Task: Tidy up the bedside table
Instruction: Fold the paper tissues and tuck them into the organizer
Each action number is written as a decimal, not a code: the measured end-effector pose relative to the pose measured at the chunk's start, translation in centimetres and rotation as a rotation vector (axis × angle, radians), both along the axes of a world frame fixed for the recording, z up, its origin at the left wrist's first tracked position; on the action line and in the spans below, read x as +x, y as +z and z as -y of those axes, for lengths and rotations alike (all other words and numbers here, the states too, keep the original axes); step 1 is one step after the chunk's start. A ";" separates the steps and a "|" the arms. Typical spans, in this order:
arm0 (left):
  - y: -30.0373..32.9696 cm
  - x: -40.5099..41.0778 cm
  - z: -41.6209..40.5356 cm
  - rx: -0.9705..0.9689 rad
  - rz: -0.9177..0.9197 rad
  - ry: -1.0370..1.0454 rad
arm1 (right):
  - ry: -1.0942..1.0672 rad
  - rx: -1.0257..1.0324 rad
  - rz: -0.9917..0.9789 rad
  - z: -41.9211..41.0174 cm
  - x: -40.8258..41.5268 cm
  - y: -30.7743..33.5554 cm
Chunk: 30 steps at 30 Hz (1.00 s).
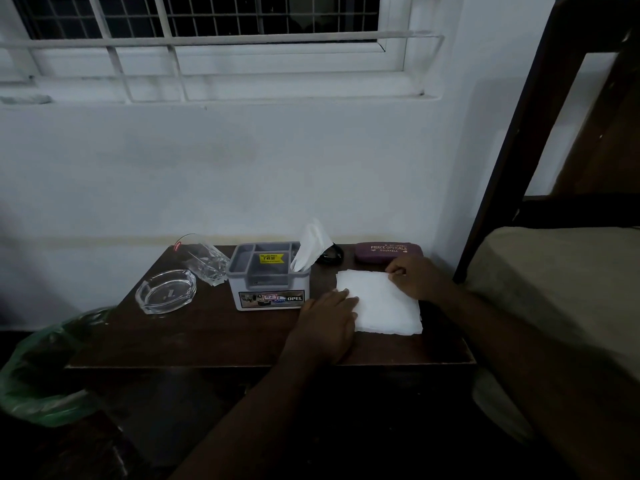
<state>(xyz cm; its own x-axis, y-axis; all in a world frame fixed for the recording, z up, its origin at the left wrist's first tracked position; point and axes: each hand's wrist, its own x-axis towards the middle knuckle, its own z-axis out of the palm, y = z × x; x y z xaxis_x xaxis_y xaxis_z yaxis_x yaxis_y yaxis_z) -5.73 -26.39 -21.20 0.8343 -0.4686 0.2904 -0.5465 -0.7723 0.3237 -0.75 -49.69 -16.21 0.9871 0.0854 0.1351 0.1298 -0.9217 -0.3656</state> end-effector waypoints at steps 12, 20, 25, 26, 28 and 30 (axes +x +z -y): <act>-0.3 0.1 0.0 -0.021 -0.010 0.006 | 0.033 0.044 0.069 -0.2 -0.2 0.3; -0.1 0.0 0.1 -0.018 -0.017 0.002 | 0.114 -0.029 0.200 0.5 -1.8 1.2; -0.1 0.0 0.1 -0.020 -0.022 0.004 | 0.204 -0.003 0.177 0.6 -2.4 1.7; -0.1 0.0 0.1 -0.018 -0.020 0.004 | 0.251 0.010 0.133 0.6 -2.7 1.9; -0.1 0.0 0.1 -0.022 -0.009 0.004 | 0.321 0.035 0.027 0.8 -3.1 2.1; -0.1 0.0 0.1 -0.024 0.026 -0.003 | 0.344 0.055 -0.045 1.1 -3.4 2.2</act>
<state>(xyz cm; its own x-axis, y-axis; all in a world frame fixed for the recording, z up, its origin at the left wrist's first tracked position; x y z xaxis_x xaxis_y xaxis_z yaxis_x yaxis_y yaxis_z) -5.73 -26.46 -21.29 0.8250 -0.4635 0.3233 -0.5571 -0.7630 0.3279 -4.18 -50.82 -14.06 0.9071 0.4075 0.1051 0.4114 -0.8059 -0.4257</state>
